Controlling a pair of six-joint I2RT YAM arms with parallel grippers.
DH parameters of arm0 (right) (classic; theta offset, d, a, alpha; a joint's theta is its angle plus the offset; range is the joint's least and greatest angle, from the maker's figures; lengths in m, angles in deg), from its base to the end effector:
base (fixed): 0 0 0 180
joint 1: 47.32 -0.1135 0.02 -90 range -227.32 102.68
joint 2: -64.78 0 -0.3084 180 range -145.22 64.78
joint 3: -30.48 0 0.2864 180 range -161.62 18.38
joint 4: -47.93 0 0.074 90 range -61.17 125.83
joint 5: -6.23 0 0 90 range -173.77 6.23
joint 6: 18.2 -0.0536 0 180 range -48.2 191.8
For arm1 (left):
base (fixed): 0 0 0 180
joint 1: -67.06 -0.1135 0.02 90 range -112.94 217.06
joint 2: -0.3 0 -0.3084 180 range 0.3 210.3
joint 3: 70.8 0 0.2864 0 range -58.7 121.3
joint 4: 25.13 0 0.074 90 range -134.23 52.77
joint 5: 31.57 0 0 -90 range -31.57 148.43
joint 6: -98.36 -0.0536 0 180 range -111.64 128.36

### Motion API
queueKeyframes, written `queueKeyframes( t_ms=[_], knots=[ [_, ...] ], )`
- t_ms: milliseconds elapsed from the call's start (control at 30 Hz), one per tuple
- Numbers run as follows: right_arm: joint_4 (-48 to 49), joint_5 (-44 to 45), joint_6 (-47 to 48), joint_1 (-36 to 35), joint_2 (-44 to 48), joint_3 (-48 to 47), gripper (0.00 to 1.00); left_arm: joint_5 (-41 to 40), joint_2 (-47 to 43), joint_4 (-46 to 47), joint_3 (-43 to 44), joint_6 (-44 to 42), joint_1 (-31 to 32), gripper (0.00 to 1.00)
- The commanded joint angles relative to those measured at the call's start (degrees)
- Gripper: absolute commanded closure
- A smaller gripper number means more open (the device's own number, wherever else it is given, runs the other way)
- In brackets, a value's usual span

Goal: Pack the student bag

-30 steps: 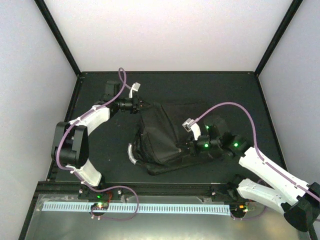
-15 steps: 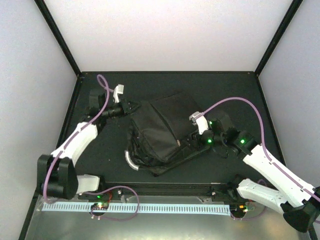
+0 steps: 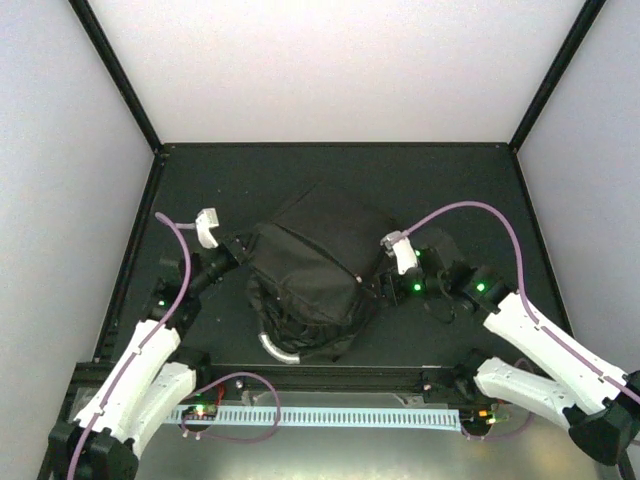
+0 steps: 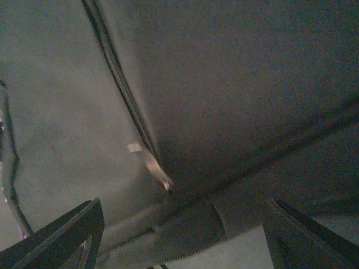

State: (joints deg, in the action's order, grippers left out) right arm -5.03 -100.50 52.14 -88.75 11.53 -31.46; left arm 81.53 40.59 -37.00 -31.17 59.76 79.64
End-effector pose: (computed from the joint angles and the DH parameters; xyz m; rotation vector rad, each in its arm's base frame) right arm 0.1460 0.1494 0.3164 -0.6157 2.3923 0.8406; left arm 0.1823 -0.0622 0.2829 -0.3378 1.8961 -1.1371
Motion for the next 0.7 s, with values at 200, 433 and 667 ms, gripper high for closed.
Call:
queueKeyframes(
  t_ms=[200, 433, 667],
  knots=[
    [9.3, 0.2, -14.2, -0.3, 5.6, 13.1, 0.2, -5.3, 0.0, 0.7, 4.4, -0.8, -0.2, 0.97],
    [16.5, -7.2, -15.5, -0.3, 3.6, 18.2, 0.22, -6.2, 1.3, -1.1, 4.2, 0.4, -0.2, 0.93],
    [32.5, -5.0, -27.8, -0.1, 1.1, 26.9, 0.33, -2.7, 4.3, -0.1, 4.5, 1.4, -0.1, 0.93]
  ],
)
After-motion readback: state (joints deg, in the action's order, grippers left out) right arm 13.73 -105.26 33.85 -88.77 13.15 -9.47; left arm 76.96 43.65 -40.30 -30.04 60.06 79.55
